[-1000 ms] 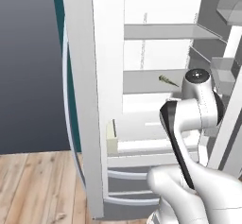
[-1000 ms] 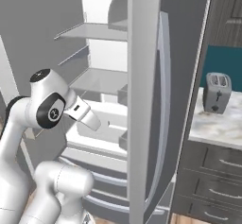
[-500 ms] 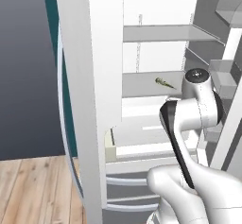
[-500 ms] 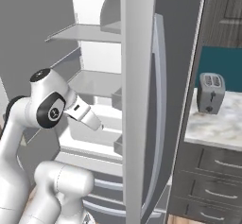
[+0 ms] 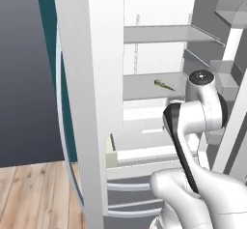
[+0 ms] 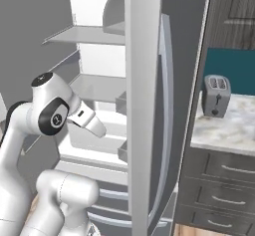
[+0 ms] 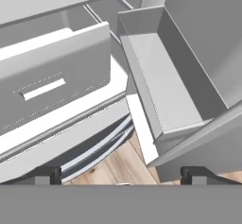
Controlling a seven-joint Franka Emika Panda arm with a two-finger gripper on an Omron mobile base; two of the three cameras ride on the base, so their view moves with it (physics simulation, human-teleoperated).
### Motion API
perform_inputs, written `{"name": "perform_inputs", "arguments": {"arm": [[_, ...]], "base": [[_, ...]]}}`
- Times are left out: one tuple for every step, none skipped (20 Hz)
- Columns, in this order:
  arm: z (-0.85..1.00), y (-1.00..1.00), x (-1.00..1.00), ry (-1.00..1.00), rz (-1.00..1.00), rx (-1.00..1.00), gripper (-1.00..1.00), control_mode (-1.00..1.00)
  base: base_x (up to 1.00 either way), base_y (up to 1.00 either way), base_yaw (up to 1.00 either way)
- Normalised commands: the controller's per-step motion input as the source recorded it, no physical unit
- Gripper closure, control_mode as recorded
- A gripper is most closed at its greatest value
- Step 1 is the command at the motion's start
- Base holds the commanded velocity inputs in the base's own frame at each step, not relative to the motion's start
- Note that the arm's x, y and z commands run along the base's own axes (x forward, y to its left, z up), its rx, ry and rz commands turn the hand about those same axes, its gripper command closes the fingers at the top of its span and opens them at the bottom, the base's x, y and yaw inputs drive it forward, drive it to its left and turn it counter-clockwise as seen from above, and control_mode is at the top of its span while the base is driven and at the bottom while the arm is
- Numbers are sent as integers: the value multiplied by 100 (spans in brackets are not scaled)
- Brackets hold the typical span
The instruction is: Gather the potato and avocado from the fridge and place them on a tray on the dining counter. Then gather the fishs from the fridge and place them on the other tray.
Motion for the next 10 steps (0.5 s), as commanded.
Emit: {"name": "perform_inputs", "arguments": {"arm": [[0,0,0,0,0,0,-100,100],[0,0,0,0,0,0,-100,100],[0,0,0,0,0,0,-100,100],[0,0,0,0,0,0,-100,100],[0,0,0,0,0,0,-100,100],[0,0,0,0,0,0,-100,100],[0,0,0,0,0,0,-100,100],[0,0,0,0,0,0,-100,100],[0,0,0,0,0,0,-100,100],[0,0,0,0,0,0,-100,100]], "base": [[35,25,-9],[38,30,-11],[37,30,-11],[33,28,-10],[31,29,-10],[29,28,-9],[24,25,-8],[17,21,-7],[19,18,-6],[20,18,-6]]}}
